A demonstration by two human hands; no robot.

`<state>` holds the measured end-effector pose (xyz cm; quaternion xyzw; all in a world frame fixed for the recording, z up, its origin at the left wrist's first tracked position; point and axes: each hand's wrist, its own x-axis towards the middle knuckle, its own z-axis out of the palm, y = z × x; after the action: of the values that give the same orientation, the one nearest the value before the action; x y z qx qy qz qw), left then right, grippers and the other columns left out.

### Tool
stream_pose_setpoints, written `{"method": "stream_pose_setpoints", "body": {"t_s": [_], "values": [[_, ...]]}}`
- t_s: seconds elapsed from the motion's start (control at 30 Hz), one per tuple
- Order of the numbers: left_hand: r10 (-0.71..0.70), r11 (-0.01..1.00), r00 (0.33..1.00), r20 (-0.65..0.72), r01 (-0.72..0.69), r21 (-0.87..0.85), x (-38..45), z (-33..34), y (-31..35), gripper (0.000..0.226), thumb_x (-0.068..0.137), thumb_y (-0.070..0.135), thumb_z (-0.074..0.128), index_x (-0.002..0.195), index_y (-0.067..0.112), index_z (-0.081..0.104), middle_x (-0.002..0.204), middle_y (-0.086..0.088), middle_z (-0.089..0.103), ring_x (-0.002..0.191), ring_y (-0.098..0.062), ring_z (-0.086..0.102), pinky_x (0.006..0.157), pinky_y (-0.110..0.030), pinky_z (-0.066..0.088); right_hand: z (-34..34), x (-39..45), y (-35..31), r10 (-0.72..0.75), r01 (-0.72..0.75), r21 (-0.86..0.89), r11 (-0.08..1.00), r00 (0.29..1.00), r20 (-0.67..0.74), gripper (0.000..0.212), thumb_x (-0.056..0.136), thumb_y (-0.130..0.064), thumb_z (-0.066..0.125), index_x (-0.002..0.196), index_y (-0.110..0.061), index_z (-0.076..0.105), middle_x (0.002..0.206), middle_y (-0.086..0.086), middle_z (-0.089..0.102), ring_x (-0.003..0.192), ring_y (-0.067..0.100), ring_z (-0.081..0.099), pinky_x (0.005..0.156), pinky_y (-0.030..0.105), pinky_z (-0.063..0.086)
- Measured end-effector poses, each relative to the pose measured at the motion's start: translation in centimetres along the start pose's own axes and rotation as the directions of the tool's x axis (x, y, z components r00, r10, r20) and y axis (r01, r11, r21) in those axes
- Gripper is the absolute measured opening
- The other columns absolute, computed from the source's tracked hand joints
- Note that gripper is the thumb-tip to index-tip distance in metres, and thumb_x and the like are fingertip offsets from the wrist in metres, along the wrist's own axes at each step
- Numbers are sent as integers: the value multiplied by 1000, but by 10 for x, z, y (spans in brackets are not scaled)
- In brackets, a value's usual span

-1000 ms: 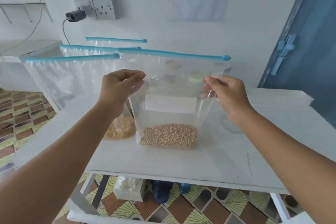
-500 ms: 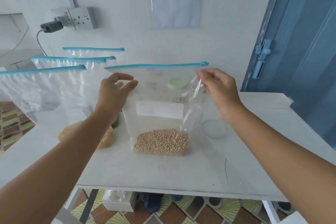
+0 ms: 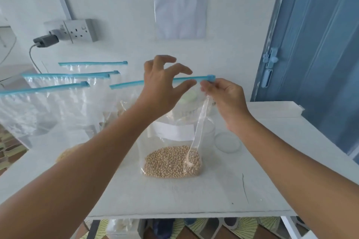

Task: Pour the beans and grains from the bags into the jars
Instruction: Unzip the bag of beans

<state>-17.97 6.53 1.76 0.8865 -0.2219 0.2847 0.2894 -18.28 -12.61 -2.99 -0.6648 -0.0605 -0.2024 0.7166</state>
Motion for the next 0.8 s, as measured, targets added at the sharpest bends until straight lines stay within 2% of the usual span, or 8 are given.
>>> {"method": "stream_pose_setpoints", "body": {"t_s": [0.1, 0.2, 0.27, 0.4, 0.57, 0.6, 0.7, 0.8], "values": [[38, 999, 996, 75, -36, -26, 14, 8, 16, 30, 94, 57, 67, 120, 42, 74, 140, 3, 48, 136, -27, 30, 117, -44, 30, 1, -2, -3, -21, 21, 1, 1000, 999, 46, 6, 91, -13, 78, 90, -7, 79, 78, -5, 72, 75, 1, 64, 74, 12, 48], [67, 996, 991, 116, -59, -68, 23, 12, 21, 19, 95, 51, 69, 107, 41, 79, 135, 6, 51, 133, -27, 33, 115, -43, 32, 0, -3, -5, -53, 54, -24, 998, 997, 65, 4, 91, -7, 77, 92, -7, 80, 84, 4, 70, 77, 4, 63, 75, 14, 48], [98, 993, 990, 106, -91, -75, 25, 14, 20, 13, 95, 46, 71, 102, 38, 79, 132, 6, 52, 130, -28, 34, 113, -42, 32, -4, -4, -6, -50, 52, -32, 998, 996, 70, 4, 91, -13, 78, 92, -10, 81, 87, 6, 72, 81, 4, 64, 77, 15, 49], [106, 991, 991, 75, -100, -83, 23, 16, 15, 12, 96, 44, 71, 103, 37, 79, 129, 9, 49, 128, -28, 34, 112, -42, 33, -9, -7, -4, -43, 44, -21, 999, 997, 58, 5, 93, -27, 77, 94, -23, 81, 107, 10, 76, 92, 8, 66, 78, 17, 51], [79, 996, 995, 53, -77, -53, 21, 12, -1, 13, 95, 44, 72, 102, 35, 79, 123, 10, 46, 127, -26, 35, 111, -41, 34, -15, -4, 4, -16, 15, -44, 999, 999, -35, 6, 94, -24, 76, 98, -20, 80, 93, 0, 76, 84, 5, 64, 75, 17, 53], [63, 997, 997, 53, -60, -46, 20, 10, -8, 13, 95, 43, 72, 103, 35, 79, 122, 10, 46, 127, -25, 34, 112, -42, 34, -16, -4, 6, -12, 10, -42, 999, 999, -41, 6, 94, -23, 76, 98, -19, 80, 94, 2, 76, 83, 6, 64, 76, 18, 53], [42, 998, 996, 77, -40, -38, 16, 10, -18, 13, 95, 42, 72, 104, 35, 79, 122, 10, 46, 126, -23, 33, 112, -43, 35, -16, -2, 6, -28, 29, -75, 997, 1000, 12, 11, 94, -20, 76, 104, -16, 79, 103, 10, 76, 86, 7, 65, 81, 23, 55], [69, 997, 996, 61, -66, -47, 15, 14, -16, 13, 96, 40, 72, 105, 34, 79, 122, 9, 45, 124, -19, 32, 110, -38, 35, -9, 2, 3, -63, 64, -60, 996, 998, 16, 12, 96, -17, 74, 106, -12, 78, 94, 0, 74, 83, 4, 63, 79, 21, 52]]}}
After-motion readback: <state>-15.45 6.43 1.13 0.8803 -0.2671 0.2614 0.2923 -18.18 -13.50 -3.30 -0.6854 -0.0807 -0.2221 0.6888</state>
